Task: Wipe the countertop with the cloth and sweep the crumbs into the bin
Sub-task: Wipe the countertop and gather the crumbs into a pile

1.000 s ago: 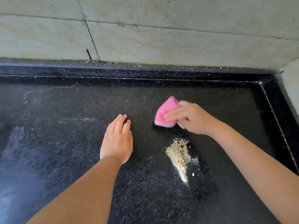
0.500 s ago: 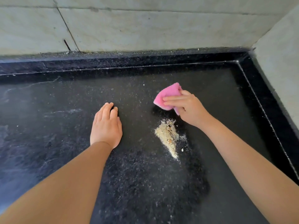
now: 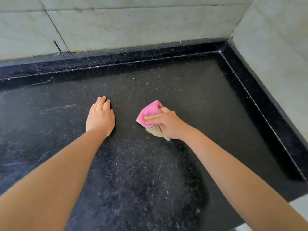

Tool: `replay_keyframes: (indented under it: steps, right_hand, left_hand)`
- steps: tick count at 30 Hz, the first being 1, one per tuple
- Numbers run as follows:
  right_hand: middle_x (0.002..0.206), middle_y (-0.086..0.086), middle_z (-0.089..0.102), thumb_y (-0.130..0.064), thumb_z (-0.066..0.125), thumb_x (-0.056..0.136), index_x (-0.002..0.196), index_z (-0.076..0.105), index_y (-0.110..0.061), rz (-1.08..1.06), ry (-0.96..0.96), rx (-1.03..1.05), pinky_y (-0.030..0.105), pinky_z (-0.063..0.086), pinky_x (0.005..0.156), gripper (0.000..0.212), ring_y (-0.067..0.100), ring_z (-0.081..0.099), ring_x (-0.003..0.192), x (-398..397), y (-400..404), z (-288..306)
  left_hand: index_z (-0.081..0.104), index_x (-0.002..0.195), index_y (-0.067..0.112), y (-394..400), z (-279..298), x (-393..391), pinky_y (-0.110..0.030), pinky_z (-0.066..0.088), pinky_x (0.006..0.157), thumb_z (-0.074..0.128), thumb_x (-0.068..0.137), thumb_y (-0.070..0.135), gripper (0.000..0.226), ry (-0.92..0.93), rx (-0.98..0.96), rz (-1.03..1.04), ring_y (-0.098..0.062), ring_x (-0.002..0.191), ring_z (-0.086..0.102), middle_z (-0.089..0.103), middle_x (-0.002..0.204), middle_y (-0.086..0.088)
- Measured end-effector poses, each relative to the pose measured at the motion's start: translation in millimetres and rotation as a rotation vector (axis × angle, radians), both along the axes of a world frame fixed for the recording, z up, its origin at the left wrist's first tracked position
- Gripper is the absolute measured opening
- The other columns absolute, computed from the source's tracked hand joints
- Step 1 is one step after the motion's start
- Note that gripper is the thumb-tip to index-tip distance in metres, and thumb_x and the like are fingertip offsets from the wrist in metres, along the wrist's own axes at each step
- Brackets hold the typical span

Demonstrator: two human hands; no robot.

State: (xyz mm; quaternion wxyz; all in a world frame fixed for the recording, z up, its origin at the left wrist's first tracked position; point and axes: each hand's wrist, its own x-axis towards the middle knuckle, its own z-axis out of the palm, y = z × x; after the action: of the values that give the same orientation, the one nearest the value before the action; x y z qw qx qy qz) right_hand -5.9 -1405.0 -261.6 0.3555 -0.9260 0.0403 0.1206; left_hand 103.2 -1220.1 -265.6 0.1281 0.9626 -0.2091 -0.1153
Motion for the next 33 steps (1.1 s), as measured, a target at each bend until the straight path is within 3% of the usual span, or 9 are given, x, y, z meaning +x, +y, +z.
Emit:
replay_keyframes:
  steps: [3, 8, 12, 14, 16, 21, 24, 30, 33]
  right_hand:
    - [0.141, 0.004, 0.040, -0.001, 0.045, 0.090, 0.120, 0.060, -0.023, 0.098, 0.023, 0.013, 0.044, 0.019, 0.112, 0.040, 0.030, 0.023, 0.134, -20.3, 11.2, -1.2]
    - [0.138, -0.001, 0.046, 0.009, 0.040, 0.087, 0.124, 0.056, -0.024, 0.303, 0.043, -0.049, 0.046, 0.018, 0.109, 0.052, 0.028, 0.021, 0.135, -66.8, 25.8, -11.4]
    - [0.114, 0.007, 0.066, 0.015, 0.045, 0.074, 0.107, 0.068, -0.011, 0.432, -0.186, -0.027, 0.061, 0.040, 0.087, 0.047, 0.041, 0.051, 0.105, -95.7, 37.3, -4.6]
    - [0.102, 0.010, 0.070, 0.009, 0.042, 0.073, 0.095, 0.071, -0.004, 0.394, -0.336, -0.004, 0.059, 0.041, 0.086, 0.039, 0.042, 0.059, 0.091, -95.8, 29.7, 5.6]
    - [0.101, 0.012, 0.070, 0.010, 0.045, 0.073, 0.095, 0.071, -0.001, 0.323, -0.422, -0.024, 0.053, 0.035, 0.092, 0.036, 0.043, 0.059, 0.097, -83.0, 14.2, 18.8]
    - [0.126, 0.014, 0.057, 0.014, 0.041, 0.082, 0.115, 0.062, -0.007, -0.045, -0.269, -0.221, 0.038, 0.029, 0.104, 0.045, 0.036, 0.039, 0.122, -28.7, -42.8, 18.1]
    - [0.127, 0.013, 0.052, 0.010, 0.039, 0.084, 0.119, 0.060, -0.018, -0.176, -0.161, -0.332, 0.035, 0.030, 0.094, 0.049, 0.032, 0.038, 0.119, -8.1, -69.2, 6.8]
    - [0.129, 0.017, 0.051, 0.012, 0.042, 0.082, 0.119, 0.060, -0.015, -0.182, -0.151, -0.303, 0.044, 0.033, 0.098, 0.050, 0.036, 0.041, 0.113, -41.9, -53.0, -5.7]
    - [0.111, 0.022, 0.061, 0.023, 0.053, 0.069, 0.108, 0.067, -0.009, -0.114, -0.281, -0.250, 0.052, 0.046, 0.085, 0.053, 0.043, 0.052, 0.099, -82.8, -23.9, -5.1]
  left_hand:
    - [0.020, 0.142, 0.002, 1.9, 5.4, -2.0, -0.035, 0.009, 0.113, 0.029, 0.098, 0.017, 0.047, 0.023, 0.105, -0.048, -0.025, 0.141, 0.008, 0.012, 0.153, -0.013]
    - [0.023, 0.142, 0.003, 16.0, 11.6, -43.6, -0.034, 0.006, 0.114, 0.030, 0.098, 0.015, 0.046, 0.005, 0.087, -0.055, -0.023, 0.141, 0.007, 0.014, 0.153, -0.011]
    - [0.026, 0.140, 0.001, 29.5, 8.3, -86.2, -0.030, 0.004, 0.113, 0.030, 0.097, 0.012, 0.044, 0.016, 0.022, -0.037, -0.023, 0.142, 0.007, 0.016, 0.152, -0.011]
    - [0.028, 0.139, 0.000, 36.7, 4.9, -103.8, -0.029, 0.004, 0.113, 0.032, 0.097, 0.010, 0.044, 0.017, -0.012, -0.019, -0.024, 0.141, 0.009, 0.018, 0.152, -0.012]
    - [0.028, 0.139, 0.000, 44.0, 2.2, -119.4, -0.028, 0.004, 0.113, 0.033, 0.097, 0.010, 0.044, 0.013, -0.040, 0.015, -0.024, 0.142, 0.008, 0.018, 0.151, -0.012]
    - [0.028, 0.139, -0.001, 57.5, -2.5, -146.9, -0.028, 0.003, 0.113, 0.034, 0.097, 0.011, 0.044, -0.005, -0.063, 0.121, -0.022, 0.142, 0.007, 0.019, 0.151, -0.012]
    - [0.029, 0.138, -0.001, 60.4, -6.4, -153.7, -0.029, 0.003, 0.114, 0.033, 0.097, 0.012, 0.044, -0.014, -0.051, 0.154, -0.023, 0.142, 0.009, 0.020, 0.151, -0.012]
    - [0.031, 0.137, -0.002, 58.9, -11.0, -154.8, -0.030, 0.003, 0.113, 0.034, 0.096, 0.012, 0.044, -0.048, -0.056, 0.177, -0.024, 0.141, 0.012, 0.023, 0.150, -0.013]
    - [0.032, 0.137, -0.002, 58.7, -11.0, -156.1, -0.031, 0.005, 0.114, 0.035, 0.096, 0.012, 0.043, -0.054, -0.056, 0.187, -0.023, 0.141, 0.014, 0.024, 0.149, -0.013]
